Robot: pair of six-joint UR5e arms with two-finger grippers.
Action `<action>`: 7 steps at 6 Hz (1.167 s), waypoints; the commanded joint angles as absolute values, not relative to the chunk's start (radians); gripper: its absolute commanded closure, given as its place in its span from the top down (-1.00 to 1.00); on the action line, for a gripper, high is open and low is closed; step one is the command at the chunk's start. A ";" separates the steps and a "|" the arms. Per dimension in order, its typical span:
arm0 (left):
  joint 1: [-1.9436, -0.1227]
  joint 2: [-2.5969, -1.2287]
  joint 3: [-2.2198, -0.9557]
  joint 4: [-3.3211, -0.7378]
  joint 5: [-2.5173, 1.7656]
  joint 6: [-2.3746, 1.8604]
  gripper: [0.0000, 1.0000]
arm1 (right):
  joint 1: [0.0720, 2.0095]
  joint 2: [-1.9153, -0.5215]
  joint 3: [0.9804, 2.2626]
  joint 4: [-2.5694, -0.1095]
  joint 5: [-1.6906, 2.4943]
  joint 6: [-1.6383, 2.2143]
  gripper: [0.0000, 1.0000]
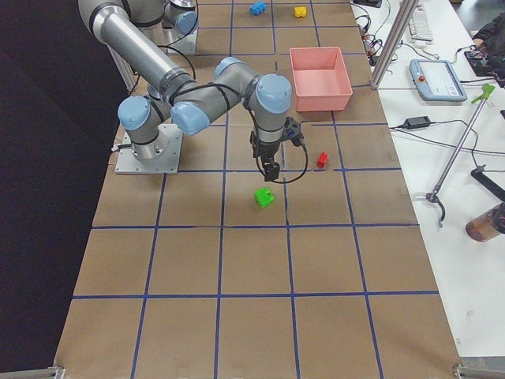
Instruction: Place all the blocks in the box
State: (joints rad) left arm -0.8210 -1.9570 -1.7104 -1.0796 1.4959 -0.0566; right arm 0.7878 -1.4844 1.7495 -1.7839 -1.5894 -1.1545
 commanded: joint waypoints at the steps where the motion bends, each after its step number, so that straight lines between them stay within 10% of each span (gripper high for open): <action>1: -0.818 -2.019 -1.721 -1.071 1.500 -0.144 0.91 | 0.784 -1.453 1.859 -1.847 -1.585 -1.160 0.99; 7: -0.805 -2.054 -1.793 -0.991 1.623 -0.103 0.91 | 0.791 -1.305 2.029 -2.249 -1.544 -1.152 0.99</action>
